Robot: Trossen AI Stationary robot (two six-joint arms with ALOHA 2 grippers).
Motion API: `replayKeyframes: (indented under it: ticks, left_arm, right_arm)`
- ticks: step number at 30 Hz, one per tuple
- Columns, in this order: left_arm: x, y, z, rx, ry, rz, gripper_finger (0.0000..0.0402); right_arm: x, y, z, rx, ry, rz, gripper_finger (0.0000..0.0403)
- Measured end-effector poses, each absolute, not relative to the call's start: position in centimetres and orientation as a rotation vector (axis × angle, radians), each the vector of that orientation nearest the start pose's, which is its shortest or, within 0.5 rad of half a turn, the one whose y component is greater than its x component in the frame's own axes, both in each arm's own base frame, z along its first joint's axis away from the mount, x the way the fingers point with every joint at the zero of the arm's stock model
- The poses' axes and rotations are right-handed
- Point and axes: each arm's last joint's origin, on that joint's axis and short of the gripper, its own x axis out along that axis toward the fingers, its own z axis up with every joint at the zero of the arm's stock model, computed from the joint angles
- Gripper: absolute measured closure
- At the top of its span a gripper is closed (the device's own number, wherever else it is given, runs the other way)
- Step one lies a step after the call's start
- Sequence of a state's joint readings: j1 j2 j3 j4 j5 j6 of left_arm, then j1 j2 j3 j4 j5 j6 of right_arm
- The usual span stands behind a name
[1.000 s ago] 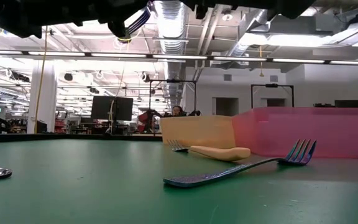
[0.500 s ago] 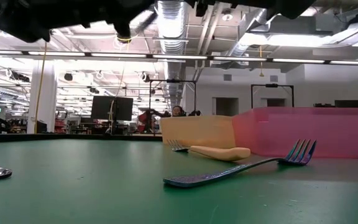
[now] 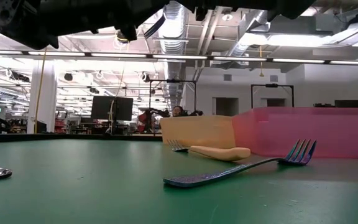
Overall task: Sort silverware by color (type)
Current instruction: Put the blue fork into the pink bin
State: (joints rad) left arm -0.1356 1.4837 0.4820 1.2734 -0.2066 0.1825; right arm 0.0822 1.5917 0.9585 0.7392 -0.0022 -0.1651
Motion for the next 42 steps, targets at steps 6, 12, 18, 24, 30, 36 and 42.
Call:
replayKeyframes:
  ticks: [6,12,18,24,30,36,42]
  left_arm:
    - [27.0,-3.1,21.9,0.138,-0.266,0.096,0.0399]
    - [27.0,-3.1,21.9,0.139,-0.266,0.097,0.0399]
    - [27.0,-3.1,21.9,0.142,-0.266,0.095,0.0399]
    - [27.1,-3.0,21.8,0.123,-0.255,0.102,0.0399]
    - [27.1,-2.9,21.4,0.077,-0.208,0.152,0.0362]
    - [26.9,-2.9,21.5,0.058,-0.132,0.148,0.0291]
    - [25.8,-2.6,23.4,0.076,-0.010,0.200,0.0248]
  right_arm:
    - [35.4,2.8,28.1,-0.159,-0.112,0.044,0.0247]
    - [35.4,2.8,28.2,-0.184,-0.114,0.026,0.0316]
    - [35.3,3.3,28.2,-0.231,-0.118,0.013,0.0368]
    - [35.3,3.1,28.1,-0.221,-0.099,-0.043,0.0368]
    - [35.3,2.8,27.8,-0.194,-0.073,-0.061,0.0368]
    - [35.4,2.3,27.6,-0.143,-0.049,-0.071,0.0368]
    - [35.3,1.0,27.8,-0.061,-0.043,-0.106,0.0368]
